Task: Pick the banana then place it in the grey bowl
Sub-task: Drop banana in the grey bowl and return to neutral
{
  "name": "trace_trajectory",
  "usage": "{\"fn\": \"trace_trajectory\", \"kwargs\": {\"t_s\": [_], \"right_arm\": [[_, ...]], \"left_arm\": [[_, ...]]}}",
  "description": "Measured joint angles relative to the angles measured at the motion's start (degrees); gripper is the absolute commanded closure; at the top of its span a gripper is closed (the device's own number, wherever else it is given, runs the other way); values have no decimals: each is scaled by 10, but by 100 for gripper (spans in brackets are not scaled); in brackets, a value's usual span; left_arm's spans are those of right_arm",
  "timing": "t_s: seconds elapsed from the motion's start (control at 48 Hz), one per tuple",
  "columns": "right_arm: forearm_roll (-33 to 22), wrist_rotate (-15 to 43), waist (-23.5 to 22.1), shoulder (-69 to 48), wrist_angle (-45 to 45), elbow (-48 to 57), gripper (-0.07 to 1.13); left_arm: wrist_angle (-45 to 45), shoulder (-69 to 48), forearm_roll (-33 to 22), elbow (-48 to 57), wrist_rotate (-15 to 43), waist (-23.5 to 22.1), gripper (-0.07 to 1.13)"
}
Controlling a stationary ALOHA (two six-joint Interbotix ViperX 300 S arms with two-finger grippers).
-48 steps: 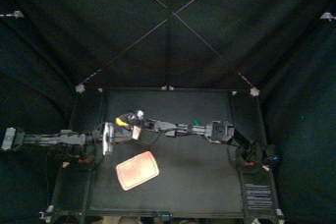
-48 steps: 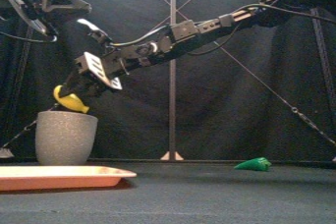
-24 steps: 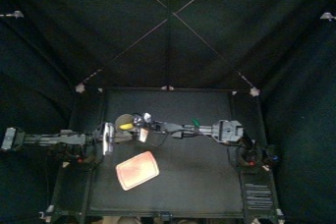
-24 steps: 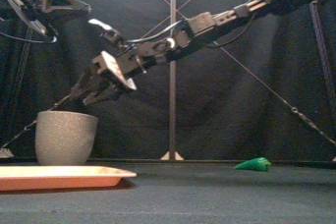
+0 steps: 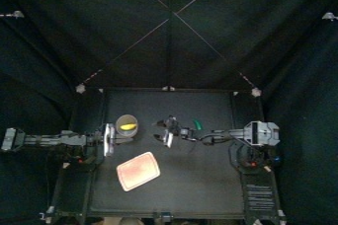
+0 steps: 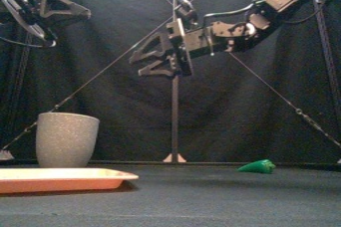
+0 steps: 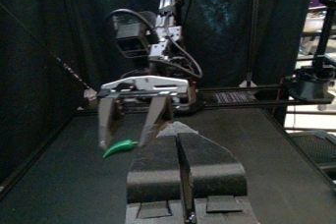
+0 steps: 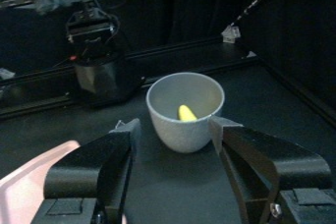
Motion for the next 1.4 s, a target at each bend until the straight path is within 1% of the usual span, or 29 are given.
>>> {"fn": "trace_trajectory", "kwargs": {"t_s": [0.125,0.25,0.458,0.667,0.792,0.917,1.396], "right_arm": [[5,-1,39,-41,-19,56,15],[5,-4,66,-86,-26,108,15],[7,0,85,-168,-27,177,15],[8,0,86,-259,-27,221,15],[7,-1,86,-297,-28,245,15],[8,-1,76,-323,-27,261,15],[5,-1,71,-345,-28,278,15]], "left_arm": [[0,0,0,3,-1,0,96],[0,0,0,5,-1,0,96],[-1,0,0,11,0,1,96],[0,-1,0,12,0,1,95],[0,-1,0,12,0,4,95],[0,0,0,12,0,4,95],[-1,-1,0,12,0,4,95]]}}
